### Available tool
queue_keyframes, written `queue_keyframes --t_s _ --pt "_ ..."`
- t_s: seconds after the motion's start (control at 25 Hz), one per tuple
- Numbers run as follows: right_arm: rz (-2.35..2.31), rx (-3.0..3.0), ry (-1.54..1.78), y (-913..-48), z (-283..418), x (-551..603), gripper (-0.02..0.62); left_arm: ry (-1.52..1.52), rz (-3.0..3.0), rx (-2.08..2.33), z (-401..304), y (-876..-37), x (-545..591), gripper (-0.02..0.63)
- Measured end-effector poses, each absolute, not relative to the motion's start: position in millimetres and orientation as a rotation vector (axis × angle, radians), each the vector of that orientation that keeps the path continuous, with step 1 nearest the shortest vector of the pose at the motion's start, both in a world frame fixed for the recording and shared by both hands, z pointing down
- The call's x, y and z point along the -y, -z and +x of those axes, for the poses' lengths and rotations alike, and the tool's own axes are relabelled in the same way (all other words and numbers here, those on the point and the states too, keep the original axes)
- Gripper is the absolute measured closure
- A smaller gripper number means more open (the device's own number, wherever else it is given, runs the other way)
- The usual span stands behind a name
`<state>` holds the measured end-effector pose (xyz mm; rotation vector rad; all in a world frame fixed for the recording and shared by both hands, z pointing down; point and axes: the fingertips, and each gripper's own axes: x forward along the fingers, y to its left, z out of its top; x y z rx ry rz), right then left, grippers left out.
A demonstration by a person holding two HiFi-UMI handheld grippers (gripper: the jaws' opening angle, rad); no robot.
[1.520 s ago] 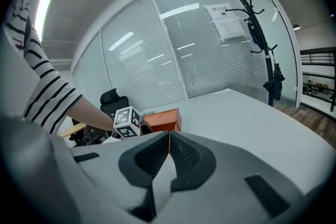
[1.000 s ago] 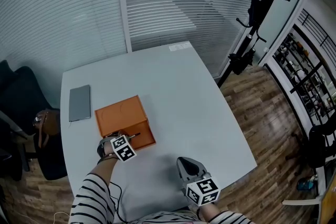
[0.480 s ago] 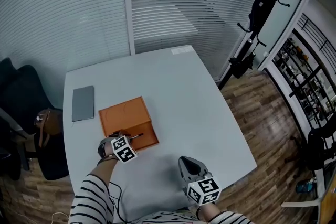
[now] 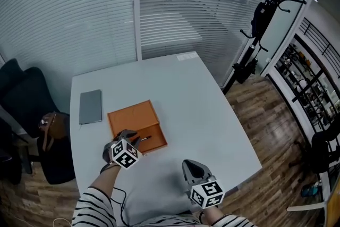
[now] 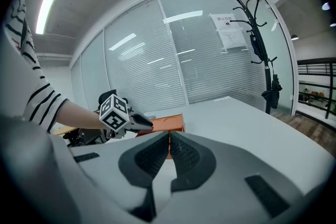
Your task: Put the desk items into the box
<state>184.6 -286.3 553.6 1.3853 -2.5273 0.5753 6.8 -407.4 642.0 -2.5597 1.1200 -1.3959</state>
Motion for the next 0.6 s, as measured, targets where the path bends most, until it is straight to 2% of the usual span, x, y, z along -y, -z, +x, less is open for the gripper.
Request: queue_keyframes --t_s 0.6 --pt "1.469 2.513 -0.511 -536.0 144.5 241.2 0.569 0.880 -2.666 -1.369 -38.7 -546.1 329.0 0.541"
